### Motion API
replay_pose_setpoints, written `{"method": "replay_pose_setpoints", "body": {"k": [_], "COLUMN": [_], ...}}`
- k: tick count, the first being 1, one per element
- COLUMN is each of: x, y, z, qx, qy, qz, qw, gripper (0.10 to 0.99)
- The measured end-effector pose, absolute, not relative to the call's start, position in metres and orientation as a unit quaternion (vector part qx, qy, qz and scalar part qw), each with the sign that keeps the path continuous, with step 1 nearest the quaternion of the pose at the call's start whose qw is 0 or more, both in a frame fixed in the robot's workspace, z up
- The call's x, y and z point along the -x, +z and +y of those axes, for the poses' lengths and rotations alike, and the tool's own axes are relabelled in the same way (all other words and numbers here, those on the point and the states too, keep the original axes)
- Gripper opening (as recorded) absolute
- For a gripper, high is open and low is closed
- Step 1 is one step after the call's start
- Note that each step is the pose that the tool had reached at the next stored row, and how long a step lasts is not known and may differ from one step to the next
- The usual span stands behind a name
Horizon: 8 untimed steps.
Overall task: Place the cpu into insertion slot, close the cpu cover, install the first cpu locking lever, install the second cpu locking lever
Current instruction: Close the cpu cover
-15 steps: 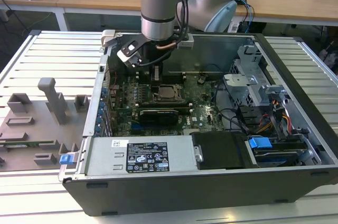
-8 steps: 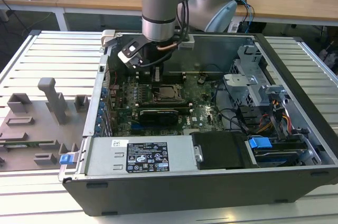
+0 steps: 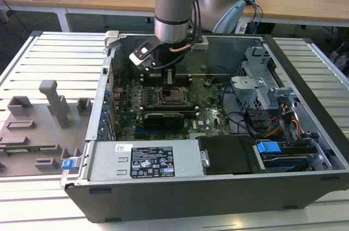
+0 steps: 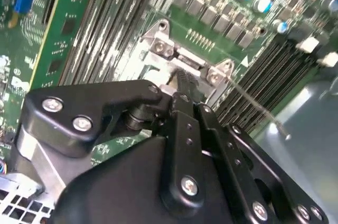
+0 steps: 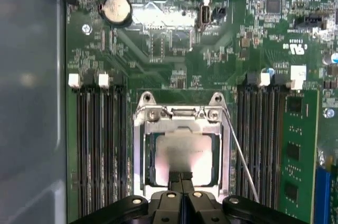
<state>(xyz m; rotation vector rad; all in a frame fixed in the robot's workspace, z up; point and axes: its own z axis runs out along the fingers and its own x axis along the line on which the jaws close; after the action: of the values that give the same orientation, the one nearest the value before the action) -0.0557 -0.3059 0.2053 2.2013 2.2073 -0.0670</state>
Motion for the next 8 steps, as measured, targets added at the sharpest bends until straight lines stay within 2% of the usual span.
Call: {"method": "replay_pose_setpoints", "body": {"k": [4,8], "x": [0.040,0.035], "y": [0.206,0.229], "z": [-0.306,-0.306], "qx": [-0.706,-0.706], "qy": [-0.024,-0.024], "qz": [0.708,0.708], "qw": [0.009,0.009], "gripper": [0.106,0.106]}}
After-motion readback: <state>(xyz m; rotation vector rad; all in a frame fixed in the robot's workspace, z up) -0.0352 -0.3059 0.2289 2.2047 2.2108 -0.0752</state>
